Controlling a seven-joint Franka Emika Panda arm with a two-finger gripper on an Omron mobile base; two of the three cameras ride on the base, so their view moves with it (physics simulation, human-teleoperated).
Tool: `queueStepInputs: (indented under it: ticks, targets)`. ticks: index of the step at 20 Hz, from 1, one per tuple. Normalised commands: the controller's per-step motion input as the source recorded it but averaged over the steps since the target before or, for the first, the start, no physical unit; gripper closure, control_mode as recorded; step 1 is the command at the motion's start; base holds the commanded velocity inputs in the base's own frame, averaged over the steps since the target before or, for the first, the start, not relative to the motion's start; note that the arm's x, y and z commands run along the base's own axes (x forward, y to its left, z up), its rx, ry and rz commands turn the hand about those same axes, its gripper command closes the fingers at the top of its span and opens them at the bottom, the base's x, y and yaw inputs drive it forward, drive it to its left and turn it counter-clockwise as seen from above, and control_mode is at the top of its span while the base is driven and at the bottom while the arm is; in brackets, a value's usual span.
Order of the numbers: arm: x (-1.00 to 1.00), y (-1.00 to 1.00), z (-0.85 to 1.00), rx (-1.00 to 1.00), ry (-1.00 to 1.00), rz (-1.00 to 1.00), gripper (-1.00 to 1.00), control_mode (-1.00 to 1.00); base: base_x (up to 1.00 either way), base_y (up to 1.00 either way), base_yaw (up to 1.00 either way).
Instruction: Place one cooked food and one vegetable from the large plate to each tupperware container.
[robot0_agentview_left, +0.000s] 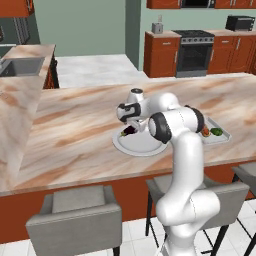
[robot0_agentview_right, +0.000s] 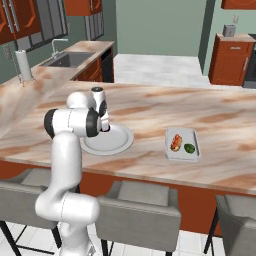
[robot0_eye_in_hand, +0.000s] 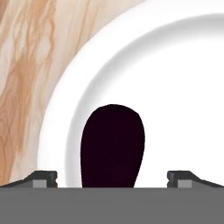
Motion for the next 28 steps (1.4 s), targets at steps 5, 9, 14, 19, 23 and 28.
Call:
queueStepInputs:
  ticks: [5, 9, 14, 19, 23, 28]
  targets:
    - [-0.17, 0.0, -0.19, 0.07, 0.0, -0.02, -1.0, -1.0, 0.0, 0.0, 0.0]
    - [0.08, 0.0, -0.4, 0.06, 0.01, -0.01, -1.0, -1.0, 0.0, 0.0, 0.0]
    - [0.07, 0.0, -0.55, 0.06, 0.0, 0.0, 1.0, -1.0, 0.0, 0.0, 0.0]
    - [0.03, 0.0, -0.2, 0.0, 0.0, 0.0, 1.0, -1.0, 0.0, 0.0, 0.0]
    - [0.0, 0.0, -0.01, 0.0, 0.0, 0.0, 1.0, -1.0, 0.0, 0.0, 0.0]
    - [-0.35, -0.03, 0.04, 0.0, -0.2, 0.01, 1.0, -1.0, 0.0, 0.0, 0.0]
